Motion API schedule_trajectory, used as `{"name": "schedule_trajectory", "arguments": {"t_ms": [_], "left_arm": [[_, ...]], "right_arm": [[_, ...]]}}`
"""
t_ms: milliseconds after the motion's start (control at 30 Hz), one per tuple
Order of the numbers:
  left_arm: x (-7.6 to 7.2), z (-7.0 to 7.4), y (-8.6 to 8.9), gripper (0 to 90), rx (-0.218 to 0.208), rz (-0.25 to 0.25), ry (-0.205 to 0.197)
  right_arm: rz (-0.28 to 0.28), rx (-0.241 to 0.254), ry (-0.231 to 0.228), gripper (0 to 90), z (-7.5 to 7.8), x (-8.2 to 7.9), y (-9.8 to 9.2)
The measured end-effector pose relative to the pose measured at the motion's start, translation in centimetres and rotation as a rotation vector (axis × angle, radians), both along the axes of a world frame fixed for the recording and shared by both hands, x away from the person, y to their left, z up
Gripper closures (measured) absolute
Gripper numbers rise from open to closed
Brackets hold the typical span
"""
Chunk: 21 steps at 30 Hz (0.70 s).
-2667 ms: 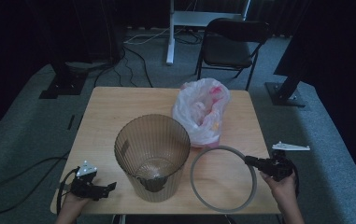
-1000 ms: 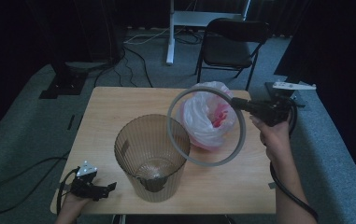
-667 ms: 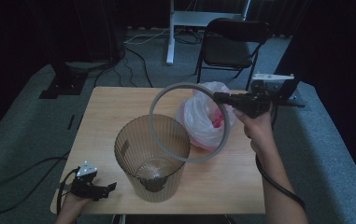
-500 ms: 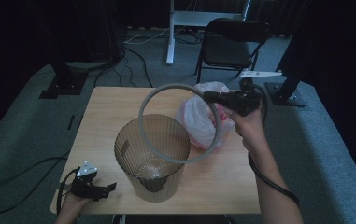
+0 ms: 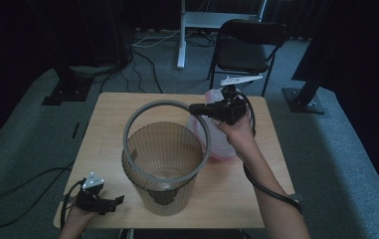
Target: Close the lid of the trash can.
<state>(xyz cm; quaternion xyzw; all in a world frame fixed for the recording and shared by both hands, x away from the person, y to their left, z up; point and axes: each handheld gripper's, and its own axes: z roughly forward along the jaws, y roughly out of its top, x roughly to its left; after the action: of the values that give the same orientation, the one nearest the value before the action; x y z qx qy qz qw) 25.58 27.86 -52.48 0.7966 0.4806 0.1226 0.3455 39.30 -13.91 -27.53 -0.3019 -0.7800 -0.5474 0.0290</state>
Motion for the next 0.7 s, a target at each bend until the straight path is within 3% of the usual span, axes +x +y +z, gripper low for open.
{"name": "schedule_trajectory", "arguments": {"t_ms": [700], "left_arm": [[-0.1, 0.0, -0.1, 0.0, 0.005, -0.007, 0.002]], "right_arm": [[0.035, -0.077, 0.066, 83.7, -2.9, 1.0, 2.3]]}}
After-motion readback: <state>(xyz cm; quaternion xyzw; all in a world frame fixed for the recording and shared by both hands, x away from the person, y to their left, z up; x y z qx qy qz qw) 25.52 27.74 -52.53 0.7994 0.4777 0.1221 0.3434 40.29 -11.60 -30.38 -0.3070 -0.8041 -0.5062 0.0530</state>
